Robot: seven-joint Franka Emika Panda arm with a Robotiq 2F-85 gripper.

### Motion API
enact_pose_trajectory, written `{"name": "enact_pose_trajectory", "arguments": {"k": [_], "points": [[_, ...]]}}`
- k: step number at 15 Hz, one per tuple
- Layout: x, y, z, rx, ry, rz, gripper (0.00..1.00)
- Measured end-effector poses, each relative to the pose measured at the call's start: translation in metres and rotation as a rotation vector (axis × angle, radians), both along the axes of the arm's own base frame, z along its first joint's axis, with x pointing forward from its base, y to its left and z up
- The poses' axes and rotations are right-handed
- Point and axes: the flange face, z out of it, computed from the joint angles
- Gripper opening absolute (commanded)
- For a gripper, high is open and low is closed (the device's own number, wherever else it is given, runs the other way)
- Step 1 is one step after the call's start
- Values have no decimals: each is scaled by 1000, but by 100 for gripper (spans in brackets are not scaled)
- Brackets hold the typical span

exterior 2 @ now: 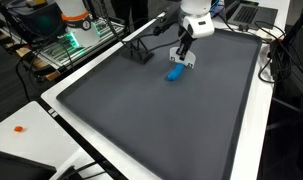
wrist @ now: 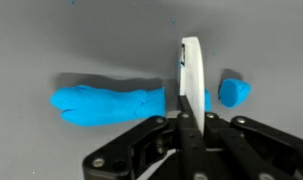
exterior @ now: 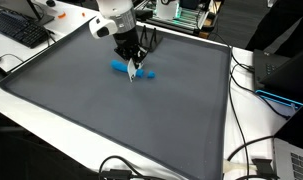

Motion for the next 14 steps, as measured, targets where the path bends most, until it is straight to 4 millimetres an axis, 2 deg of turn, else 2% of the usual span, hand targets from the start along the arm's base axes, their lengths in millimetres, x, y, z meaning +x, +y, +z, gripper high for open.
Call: {"name": "enact_pose_trajectory", "arguments": {"k": [6,11,14], "points": [[4,-5,15,-9,-24,-1,1],[8,-19,33,-29,-41,-8,1],[9,-29,36,-42,-46,-17,1]]}}
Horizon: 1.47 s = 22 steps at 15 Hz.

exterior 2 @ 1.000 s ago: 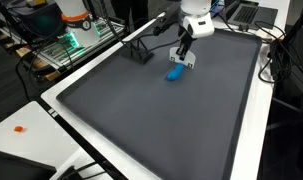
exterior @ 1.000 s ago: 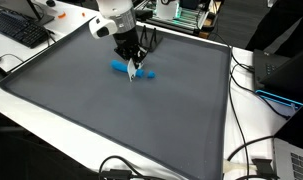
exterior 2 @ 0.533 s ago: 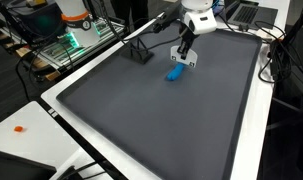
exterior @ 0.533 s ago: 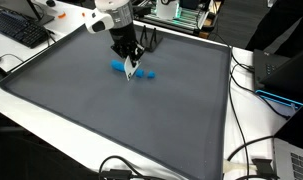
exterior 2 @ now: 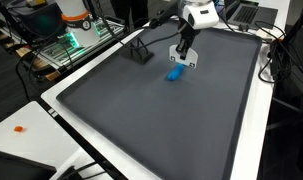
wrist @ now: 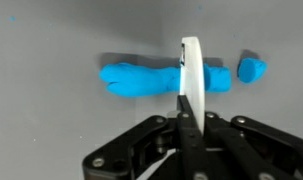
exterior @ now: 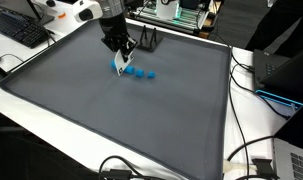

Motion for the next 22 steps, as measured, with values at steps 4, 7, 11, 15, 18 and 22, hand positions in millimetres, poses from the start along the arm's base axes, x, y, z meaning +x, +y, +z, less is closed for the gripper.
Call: {"name": "enact_pose_trajectory", "arguments": {"k": [4,7,11,15,18,22], "points": [[0,-8,-2,-4,5,-11,1],[-1,-9,-8,-4,16,-13,1],[-3,-9,-20,-4,35,-13,1],[-4,-9,-25,-4,45,-13,1],[-5,-8,-29,-3,52,-13,1],[-6,-8,-36,-1,62,-13,1]]}}
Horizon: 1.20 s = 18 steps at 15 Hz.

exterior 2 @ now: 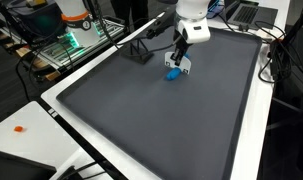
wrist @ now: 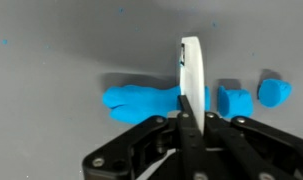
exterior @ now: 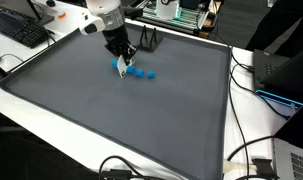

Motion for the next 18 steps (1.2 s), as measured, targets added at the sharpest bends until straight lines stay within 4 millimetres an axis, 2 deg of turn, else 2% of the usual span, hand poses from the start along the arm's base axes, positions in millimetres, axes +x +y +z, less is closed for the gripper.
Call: {"name": "enact_pose_trajectory", "arguments": {"k": [14,18], "points": [[-2,4,0,33,10,-28,1],[-3,3,-1,20,4,-160,1]]}}
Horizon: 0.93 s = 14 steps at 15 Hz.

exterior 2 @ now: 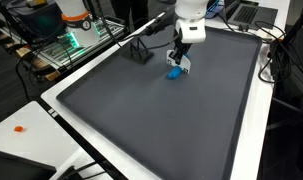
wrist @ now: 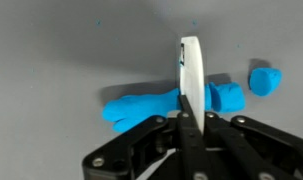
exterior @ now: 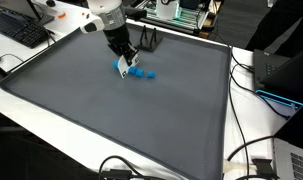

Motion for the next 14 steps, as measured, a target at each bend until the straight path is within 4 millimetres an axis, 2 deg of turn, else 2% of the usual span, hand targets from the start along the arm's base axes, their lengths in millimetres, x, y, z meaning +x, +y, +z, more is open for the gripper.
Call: {"name": "enact_pose_trajectory", "arguments": {"k": [2,4,10,14], "points": [[-2,1,0,-11,-7,-67,1],[-3,3,0,-12,-10,-59,1],[-6,-1,1,16,15,130,1],[-12,-4,1,26,60,176,1]]}}
